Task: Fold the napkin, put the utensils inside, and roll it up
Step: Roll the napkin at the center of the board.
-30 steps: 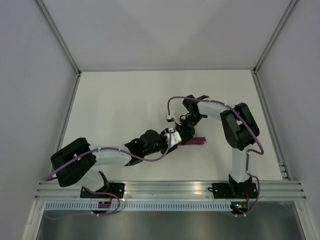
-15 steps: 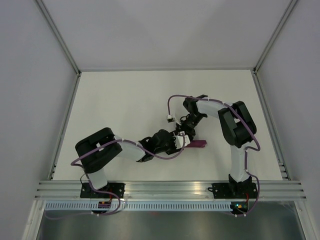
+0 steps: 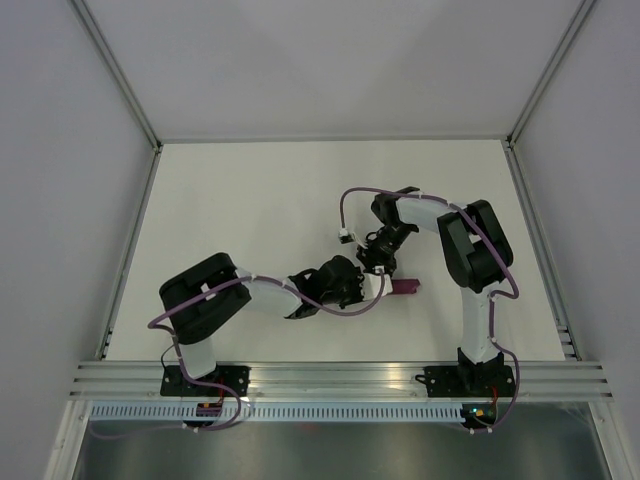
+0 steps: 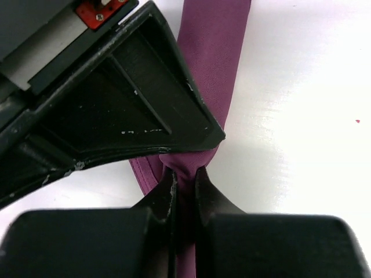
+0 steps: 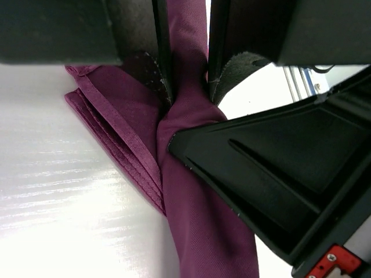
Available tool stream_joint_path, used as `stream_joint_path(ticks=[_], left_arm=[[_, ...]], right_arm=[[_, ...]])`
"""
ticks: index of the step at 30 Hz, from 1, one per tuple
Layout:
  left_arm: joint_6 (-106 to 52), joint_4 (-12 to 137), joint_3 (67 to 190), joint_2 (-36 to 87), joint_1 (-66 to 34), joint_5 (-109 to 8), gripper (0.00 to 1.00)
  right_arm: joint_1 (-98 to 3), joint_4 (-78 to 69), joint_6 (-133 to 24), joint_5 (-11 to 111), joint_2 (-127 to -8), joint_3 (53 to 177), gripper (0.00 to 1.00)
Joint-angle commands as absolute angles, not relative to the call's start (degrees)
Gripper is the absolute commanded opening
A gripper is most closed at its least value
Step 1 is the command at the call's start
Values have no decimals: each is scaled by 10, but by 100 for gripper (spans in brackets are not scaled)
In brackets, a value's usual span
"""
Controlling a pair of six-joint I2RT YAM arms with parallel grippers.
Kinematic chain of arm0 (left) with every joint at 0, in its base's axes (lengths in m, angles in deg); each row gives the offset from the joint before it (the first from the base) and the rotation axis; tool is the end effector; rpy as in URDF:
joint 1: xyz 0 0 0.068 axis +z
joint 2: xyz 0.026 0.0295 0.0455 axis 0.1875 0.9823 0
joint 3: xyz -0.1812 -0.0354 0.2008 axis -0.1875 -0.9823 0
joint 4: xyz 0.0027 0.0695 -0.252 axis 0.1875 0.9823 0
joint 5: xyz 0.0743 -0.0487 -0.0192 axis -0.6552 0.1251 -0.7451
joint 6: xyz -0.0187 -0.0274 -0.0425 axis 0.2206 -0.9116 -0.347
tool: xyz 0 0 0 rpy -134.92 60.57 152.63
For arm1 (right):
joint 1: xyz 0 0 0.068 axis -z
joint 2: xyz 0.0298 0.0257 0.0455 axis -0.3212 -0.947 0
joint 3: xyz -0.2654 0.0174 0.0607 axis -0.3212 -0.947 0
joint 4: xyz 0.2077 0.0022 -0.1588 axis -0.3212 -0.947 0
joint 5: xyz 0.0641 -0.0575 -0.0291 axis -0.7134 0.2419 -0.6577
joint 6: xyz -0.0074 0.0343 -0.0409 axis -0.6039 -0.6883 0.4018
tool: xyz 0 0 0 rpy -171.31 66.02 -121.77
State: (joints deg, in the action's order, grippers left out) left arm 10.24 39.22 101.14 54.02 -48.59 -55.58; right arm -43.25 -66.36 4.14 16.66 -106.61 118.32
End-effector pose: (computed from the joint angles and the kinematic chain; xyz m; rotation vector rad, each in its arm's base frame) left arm 0.1766 -0.3025 0.1299 1.5052 1.5890 -0.3924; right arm 0.3107 0.1675 0.1286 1.6827 -2.3376 -1.1290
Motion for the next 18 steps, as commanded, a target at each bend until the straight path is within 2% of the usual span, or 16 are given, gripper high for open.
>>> stream_joint_path(ticks=[1, 3, 4, 7, 12, 18], left_arm=[[90, 467, 1039, 581, -481, -545, 2], [83, 489, 1045, 586, -481, -536, 2], [78, 496, 1046, 588, -481, -525, 2], [64, 513, 1049, 594, -478, -512, 2], [42, 526, 1049, 603, -468, -485, 2], [21, 550, 1063, 613, -454, -448, 2]], right_arm=[[-444, -590, 58, 296, -1125, 1151, 27], [-443, -589, 54, 294, -1118, 1158, 35], [-441, -589, 49, 292, -1115, 1161, 43], [-437, -596, 44, 276, -1103, 1179, 53], [-416, -616, 26, 228, -1079, 1218, 62], [-371, -605, -20, 180, -1047, 1243, 65]])
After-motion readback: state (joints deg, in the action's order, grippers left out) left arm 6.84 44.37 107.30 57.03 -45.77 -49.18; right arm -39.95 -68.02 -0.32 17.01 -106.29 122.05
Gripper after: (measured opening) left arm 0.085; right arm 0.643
